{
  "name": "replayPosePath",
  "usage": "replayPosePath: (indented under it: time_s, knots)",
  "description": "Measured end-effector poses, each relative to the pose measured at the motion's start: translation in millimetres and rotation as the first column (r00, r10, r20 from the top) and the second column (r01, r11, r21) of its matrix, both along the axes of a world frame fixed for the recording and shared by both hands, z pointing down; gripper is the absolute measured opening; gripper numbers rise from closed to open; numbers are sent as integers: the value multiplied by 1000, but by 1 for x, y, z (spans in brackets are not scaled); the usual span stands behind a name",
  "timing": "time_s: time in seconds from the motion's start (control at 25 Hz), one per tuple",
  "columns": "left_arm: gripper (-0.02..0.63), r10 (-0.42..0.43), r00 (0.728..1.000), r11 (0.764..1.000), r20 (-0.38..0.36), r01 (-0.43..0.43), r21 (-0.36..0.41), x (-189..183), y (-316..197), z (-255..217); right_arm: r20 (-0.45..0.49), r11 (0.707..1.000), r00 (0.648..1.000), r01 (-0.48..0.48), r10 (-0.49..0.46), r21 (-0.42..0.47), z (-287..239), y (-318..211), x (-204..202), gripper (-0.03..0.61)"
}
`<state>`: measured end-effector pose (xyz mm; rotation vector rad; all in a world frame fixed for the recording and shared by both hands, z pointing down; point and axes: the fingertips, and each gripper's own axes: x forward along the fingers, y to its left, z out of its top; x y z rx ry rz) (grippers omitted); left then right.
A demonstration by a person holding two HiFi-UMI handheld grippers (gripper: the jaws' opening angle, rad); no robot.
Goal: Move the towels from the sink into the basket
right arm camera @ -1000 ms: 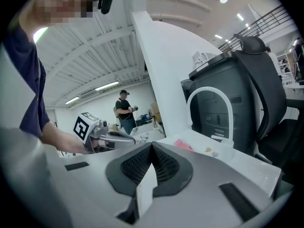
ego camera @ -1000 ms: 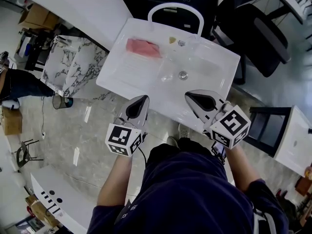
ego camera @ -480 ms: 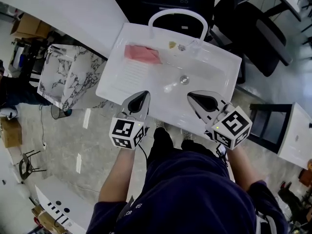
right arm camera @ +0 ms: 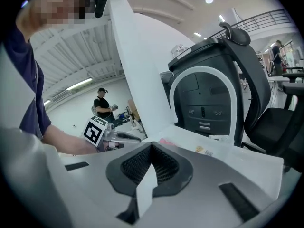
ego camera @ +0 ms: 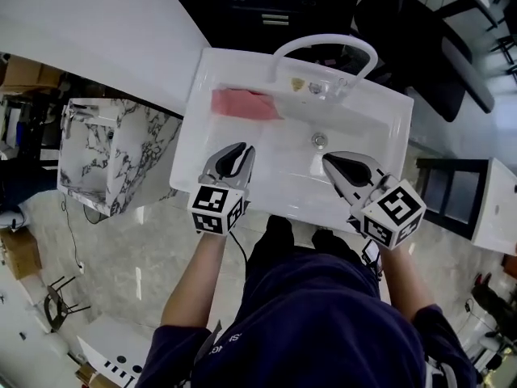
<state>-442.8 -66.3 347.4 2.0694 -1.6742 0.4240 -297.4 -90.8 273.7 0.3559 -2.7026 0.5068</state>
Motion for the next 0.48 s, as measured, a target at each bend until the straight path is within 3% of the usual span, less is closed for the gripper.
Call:
replayPosePath:
  time_s: [0.48]
  knots:
    - [170, 90, 996, 991, 14, -89, -98, -60, -49, 63, -97, 993, 989, -113, 110, -31, 26, -14, -31, 6]
